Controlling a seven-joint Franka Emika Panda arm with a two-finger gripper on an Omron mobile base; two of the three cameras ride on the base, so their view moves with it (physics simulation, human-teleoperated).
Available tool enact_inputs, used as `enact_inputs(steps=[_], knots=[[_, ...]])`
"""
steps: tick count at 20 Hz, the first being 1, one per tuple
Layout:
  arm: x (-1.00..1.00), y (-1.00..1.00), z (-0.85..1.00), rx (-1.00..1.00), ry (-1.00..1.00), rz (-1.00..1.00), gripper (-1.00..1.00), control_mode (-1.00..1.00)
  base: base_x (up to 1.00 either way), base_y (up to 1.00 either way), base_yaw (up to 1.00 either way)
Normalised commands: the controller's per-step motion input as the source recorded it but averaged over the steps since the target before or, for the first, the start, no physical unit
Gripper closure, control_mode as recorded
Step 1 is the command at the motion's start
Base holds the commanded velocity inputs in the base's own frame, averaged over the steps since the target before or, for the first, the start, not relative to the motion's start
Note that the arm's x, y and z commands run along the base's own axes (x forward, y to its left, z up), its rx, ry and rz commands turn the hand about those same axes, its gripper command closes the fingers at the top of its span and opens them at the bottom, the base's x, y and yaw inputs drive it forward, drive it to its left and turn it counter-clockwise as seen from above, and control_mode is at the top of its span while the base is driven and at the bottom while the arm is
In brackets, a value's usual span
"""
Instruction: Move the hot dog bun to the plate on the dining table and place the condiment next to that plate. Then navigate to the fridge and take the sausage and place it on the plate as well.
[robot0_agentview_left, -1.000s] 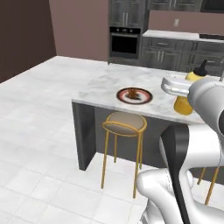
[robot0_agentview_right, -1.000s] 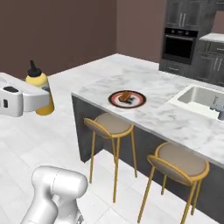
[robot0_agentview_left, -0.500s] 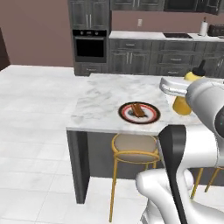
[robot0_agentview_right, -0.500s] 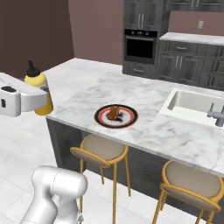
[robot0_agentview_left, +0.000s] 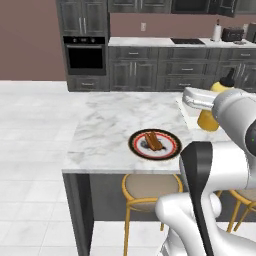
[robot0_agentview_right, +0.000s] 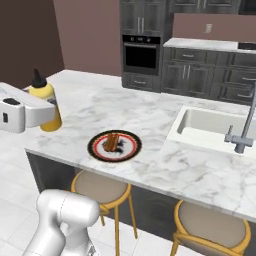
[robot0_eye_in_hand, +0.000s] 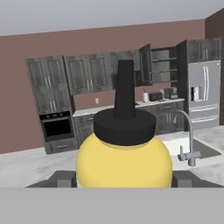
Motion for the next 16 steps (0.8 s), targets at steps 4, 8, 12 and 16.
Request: enact_inputs(steps=[4,8,12,16], knots=[[0.00,0.00,0.00,0.00,0.00,0.00,1.00,1.00,0.77,0.00,-0.16],[0.00,0.00,0.00,0.00,0.00,0.00,1.00,1.00,0.93,-0.05,-0.18],[0.00,0.00,0.00,0.00,0.00,0.00,1.00,1.00,0.64,-0.07,-0.09],[0.43,-0.13,-0.34,-0.01,0.00,0.06,1.00,-1.00,0.00,0.00,0.00]])
